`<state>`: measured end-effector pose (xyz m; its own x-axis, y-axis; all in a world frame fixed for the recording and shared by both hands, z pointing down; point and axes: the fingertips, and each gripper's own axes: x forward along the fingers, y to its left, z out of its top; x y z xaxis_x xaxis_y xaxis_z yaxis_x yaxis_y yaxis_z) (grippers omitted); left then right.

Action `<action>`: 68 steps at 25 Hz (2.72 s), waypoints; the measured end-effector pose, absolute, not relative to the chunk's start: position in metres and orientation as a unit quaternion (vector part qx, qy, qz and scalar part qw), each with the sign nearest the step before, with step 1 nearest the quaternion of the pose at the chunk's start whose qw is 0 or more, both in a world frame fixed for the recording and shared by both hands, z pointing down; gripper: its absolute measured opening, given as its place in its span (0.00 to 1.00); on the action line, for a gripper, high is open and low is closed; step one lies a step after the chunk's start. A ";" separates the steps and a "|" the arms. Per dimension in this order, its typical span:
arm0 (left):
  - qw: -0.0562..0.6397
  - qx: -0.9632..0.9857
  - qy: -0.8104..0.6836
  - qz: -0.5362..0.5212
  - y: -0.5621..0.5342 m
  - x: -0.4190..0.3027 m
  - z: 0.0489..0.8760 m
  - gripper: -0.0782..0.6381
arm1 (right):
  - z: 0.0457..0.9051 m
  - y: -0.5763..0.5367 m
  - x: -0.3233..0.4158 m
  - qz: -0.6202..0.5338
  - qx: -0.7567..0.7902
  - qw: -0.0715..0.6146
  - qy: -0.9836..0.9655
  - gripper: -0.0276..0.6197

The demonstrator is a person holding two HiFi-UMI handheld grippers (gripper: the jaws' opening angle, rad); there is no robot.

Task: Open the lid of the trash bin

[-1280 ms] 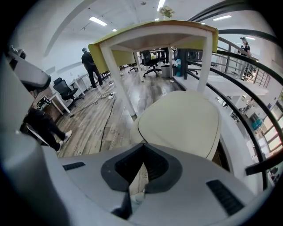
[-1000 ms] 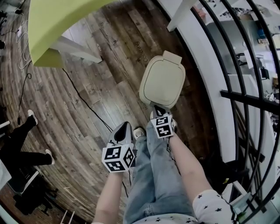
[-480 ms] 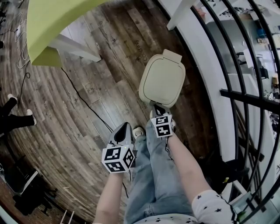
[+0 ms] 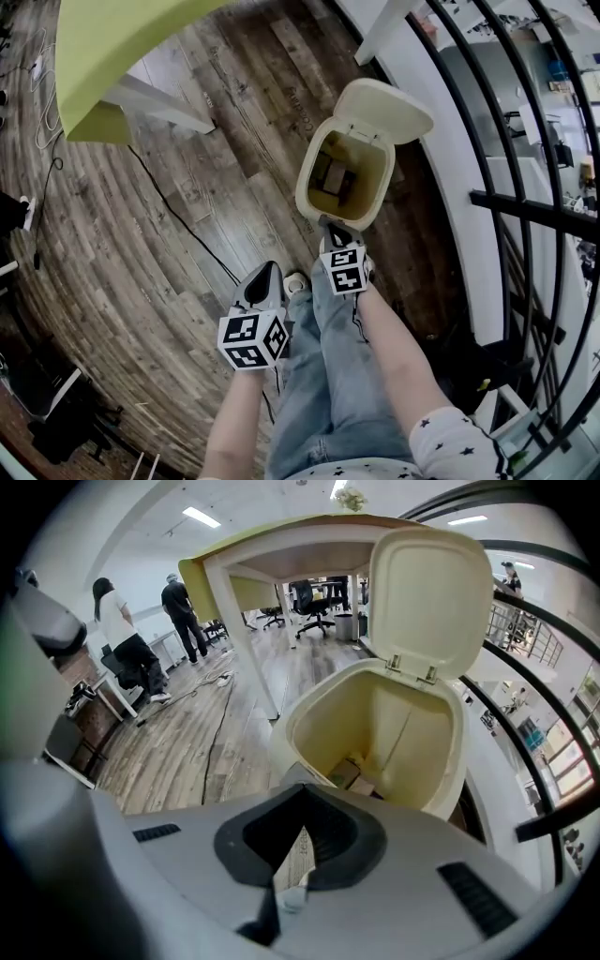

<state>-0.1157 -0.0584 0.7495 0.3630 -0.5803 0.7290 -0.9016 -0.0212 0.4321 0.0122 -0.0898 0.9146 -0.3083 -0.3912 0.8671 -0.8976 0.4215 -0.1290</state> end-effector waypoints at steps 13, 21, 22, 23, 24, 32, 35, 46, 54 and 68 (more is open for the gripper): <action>0.446 0.694 -0.536 0.179 -0.057 -0.116 0.741 0.13 | 0.907 -0.091 0.019 0.332 0.450 0.392 -0.730 0.03; 0.436 0.701 -0.535 0.177 -0.050 -0.113 0.725 0.13 | 0.893 -0.084 0.027 0.340 0.464 0.391 -0.719 0.03; 0.435 0.702 -0.535 0.176 -0.047 -0.113 0.721 0.13 | 0.888 -0.081 0.028 0.339 0.465 0.389 -0.719 0.03; 0.434 0.703 -0.535 0.176 -0.044 -0.114 0.717 0.13 | 0.882 -0.077 0.029 0.338 0.467 0.386 -0.720 0.03; 0.434 0.703 -0.535 0.176 -0.040 -0.114 0.714 0.13 | 0.876 -0.074 0.029 0.337 0.468 0.384 -0.721 0.03; 0.426 0.711 -0.530 0.179 -0.024 -0.107 0.692 0.13 | 0.835 -0.056 0.037 0.321 0.481 0.358 -0.733 0.03; 0.421 0.716 -0.527 0.181 -0.018 -0.102 0.678 0.13 | 0.812 -0.050 0.040 0.320 0.487 0.346 -0.735 0.03; 0.413 0.727 -0.517 0.184 0.006 -0.070 0.586 0.13 | 0.679 -0.016 0.063 0.310 0.490 0.308 -0.754 0.03; 0.410 0.731 -0.514 0.183 0.021 -0.071 0.553 0.13 | 0.617 -0.002 0.059 0.309 0.502 0.275 -0.760 0.03; 0.407 0.736 -0.511 0.173 0.046 -0.075 0.483 0.13 | 0.497 0.013 0.058 0.277 0.508 0.221 -0.785 0.03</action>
<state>-0.0748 0.0456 0.4830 0.4168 -0.6121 0.6720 -0.8945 -0.1448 0.4229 0.0580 0.0128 0.4975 -0.3871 -0.6749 0.6282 -0.9197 0.3315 -0.2105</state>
